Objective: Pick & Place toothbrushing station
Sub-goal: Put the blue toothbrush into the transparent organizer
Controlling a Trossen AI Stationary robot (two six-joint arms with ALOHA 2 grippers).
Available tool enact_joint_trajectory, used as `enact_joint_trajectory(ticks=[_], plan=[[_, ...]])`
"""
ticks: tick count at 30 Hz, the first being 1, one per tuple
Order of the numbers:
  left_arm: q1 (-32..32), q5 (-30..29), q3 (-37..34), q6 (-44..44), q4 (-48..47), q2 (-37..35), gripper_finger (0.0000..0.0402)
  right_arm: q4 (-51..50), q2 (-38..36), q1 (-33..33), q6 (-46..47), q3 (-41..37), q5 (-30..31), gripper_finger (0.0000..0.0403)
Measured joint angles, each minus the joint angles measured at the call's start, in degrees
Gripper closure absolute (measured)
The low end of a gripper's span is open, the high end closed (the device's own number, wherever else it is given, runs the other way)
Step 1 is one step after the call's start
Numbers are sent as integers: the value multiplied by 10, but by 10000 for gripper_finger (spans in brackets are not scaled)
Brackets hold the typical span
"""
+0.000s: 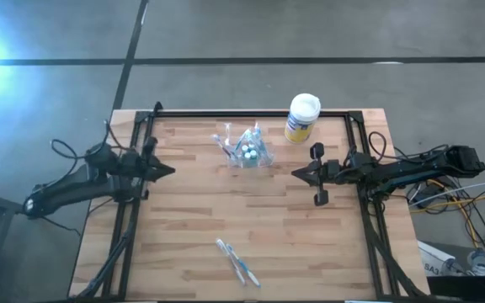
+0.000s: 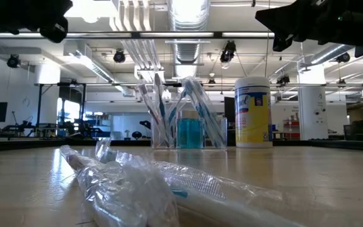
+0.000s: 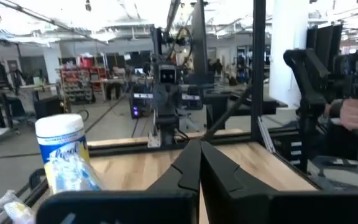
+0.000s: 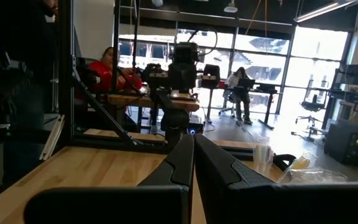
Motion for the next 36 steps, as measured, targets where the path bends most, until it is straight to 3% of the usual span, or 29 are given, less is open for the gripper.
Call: enact_joint_trajectory(ticks=[20, 36], plan=[[0, 37, -98, -5, 63, -15, 399, 0, 0, 0, 6, 0, 0, 394], [0, 59, -100, 11, 60, -15, 394, -23, 0, 0, 19, 0, 0, 394]])
